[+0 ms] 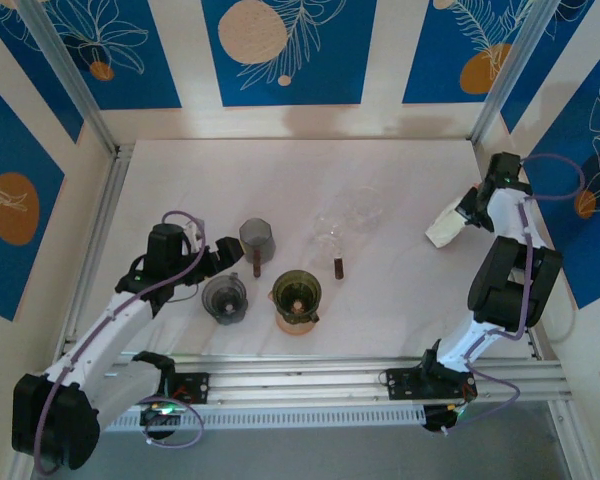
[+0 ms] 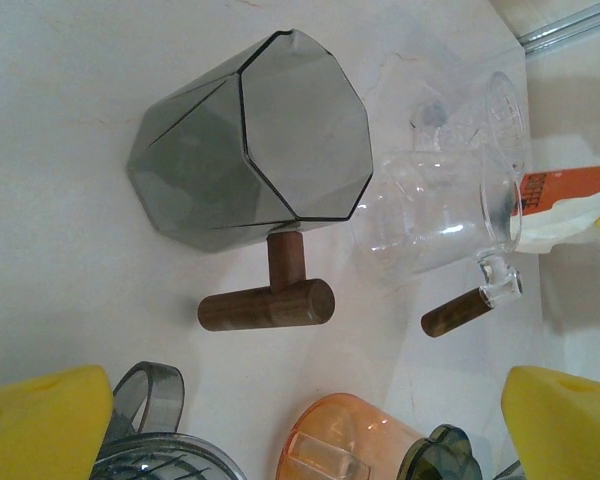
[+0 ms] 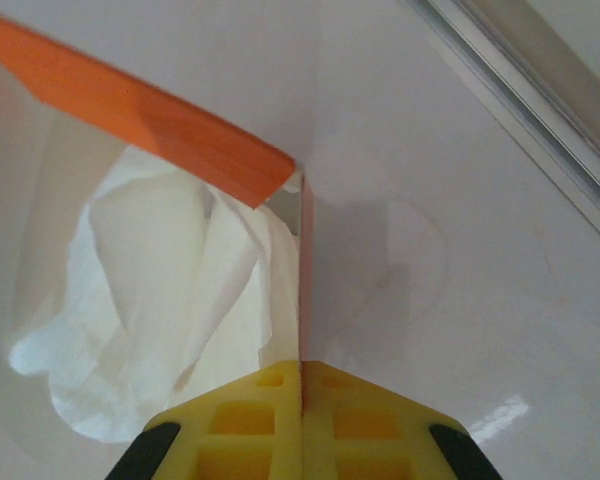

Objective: Place the coffee filter in the dripper

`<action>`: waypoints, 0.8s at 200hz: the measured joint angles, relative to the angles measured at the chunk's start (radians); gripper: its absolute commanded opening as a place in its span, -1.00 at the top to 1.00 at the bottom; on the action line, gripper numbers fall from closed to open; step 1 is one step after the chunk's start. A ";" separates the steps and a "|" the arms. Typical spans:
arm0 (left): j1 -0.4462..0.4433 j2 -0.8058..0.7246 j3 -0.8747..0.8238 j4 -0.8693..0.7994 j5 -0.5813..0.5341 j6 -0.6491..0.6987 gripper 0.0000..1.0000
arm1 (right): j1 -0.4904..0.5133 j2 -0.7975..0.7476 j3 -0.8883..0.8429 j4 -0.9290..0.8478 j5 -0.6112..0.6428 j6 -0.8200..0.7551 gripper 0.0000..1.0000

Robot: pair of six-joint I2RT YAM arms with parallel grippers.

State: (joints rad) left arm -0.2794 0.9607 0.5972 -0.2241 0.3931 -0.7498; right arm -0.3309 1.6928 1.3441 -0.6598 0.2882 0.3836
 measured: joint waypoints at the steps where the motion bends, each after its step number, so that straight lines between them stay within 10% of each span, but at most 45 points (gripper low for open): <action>1: 0.000 0.000 0.000 0.000 0.000 0.000 -1.00 | 0.002 0.000 0.002 0.000 0.000 -0.002 0.89; 160: 0.000 0.012 0.000 -0.030 0.000 0.000 -1.00 | 0.351 0.256 0.282 -0.045 0.031 -0.423 0.88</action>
State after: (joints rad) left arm -0.2794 0.9730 0.5972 -0.2543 0.3931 -0.7498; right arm 0.0200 1.9491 1.6264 -0.7044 0.3191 -0.0391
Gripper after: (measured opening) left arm 0.998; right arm 0.059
